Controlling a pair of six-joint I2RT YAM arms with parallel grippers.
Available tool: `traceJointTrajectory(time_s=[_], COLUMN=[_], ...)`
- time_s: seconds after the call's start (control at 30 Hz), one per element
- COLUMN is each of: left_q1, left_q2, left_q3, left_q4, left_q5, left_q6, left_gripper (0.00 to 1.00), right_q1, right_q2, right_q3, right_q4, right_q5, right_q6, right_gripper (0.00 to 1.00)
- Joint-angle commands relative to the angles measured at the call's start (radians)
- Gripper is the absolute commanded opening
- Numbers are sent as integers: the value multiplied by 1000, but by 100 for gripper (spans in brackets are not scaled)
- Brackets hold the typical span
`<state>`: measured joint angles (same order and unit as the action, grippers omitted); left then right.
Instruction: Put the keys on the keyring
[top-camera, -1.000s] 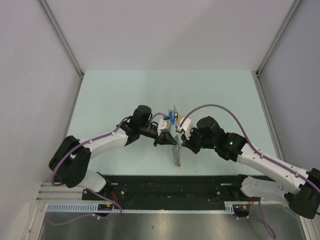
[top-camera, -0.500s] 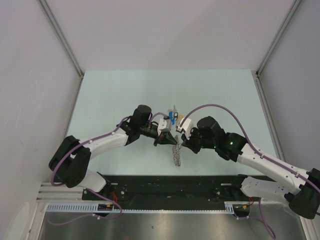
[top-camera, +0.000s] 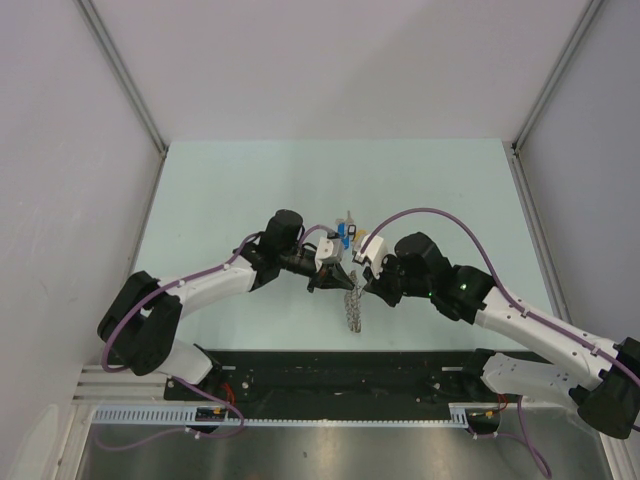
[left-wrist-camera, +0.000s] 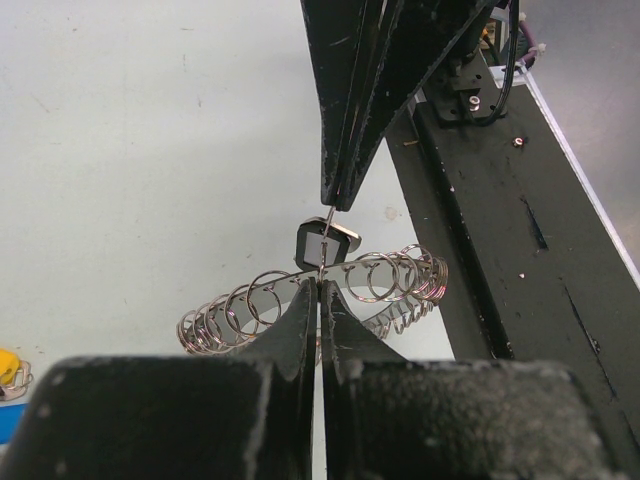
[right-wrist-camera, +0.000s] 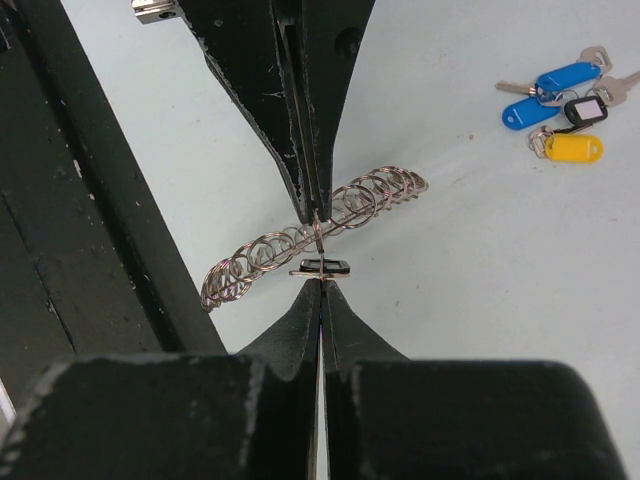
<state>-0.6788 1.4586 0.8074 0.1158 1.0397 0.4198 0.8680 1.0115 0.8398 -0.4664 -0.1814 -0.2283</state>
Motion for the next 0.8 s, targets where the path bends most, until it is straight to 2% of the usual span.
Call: traceJointTrajectory(time_s=[0.0,0.77], left_q1=[-7,-11], left_q2=[-9,-9], left_q3=[41,39], left_q4=[1,2], left_q5=[14,20], left_q6=[33,33], left_gripper=[0,0], right_q1=[-4,-12], right_q2=[1,18], right_q3=[16,16], right_q4=[17,29], right_q5=[-9,-43], right_q6=[17,17], right_gripper=[0,0])
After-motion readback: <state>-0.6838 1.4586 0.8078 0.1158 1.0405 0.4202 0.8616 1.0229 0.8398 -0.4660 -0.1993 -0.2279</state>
